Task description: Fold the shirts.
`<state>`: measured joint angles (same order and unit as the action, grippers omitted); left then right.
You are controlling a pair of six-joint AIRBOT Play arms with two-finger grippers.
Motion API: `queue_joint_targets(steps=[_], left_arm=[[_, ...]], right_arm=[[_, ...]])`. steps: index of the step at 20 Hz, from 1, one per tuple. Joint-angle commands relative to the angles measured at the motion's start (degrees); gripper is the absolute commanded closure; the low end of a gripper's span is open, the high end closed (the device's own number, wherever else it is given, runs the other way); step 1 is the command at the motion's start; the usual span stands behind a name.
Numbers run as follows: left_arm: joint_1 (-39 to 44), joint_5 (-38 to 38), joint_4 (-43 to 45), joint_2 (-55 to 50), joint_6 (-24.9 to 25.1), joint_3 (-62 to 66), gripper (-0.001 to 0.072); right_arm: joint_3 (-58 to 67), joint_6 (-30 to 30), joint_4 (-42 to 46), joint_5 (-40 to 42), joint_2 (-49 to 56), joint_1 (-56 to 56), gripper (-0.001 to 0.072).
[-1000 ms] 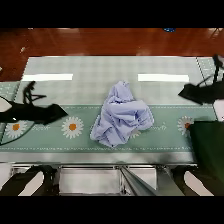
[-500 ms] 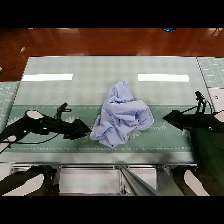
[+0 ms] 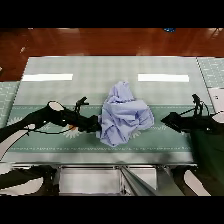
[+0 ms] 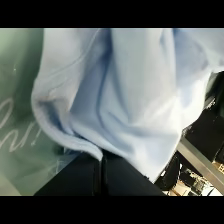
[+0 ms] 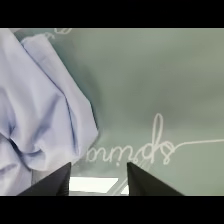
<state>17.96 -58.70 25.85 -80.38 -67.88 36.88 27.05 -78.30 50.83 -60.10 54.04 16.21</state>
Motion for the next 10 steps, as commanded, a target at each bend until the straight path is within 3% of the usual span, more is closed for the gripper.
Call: queue_joint_targets(steps=[1,10], left_arm=[[0.1,-0.3,-0.2,-0.6,0.4,2.8,0.0691],[-0.1,-0.8,-0.1,-0.6,0.4,2.8,0.0691]], right_arm=[[0.0,1.8,-3.7,-1.7,4.0,-0.7,0.0305],[5.0,-0.4,-9.4,9.9,17.9,-18.4,0.0313]])
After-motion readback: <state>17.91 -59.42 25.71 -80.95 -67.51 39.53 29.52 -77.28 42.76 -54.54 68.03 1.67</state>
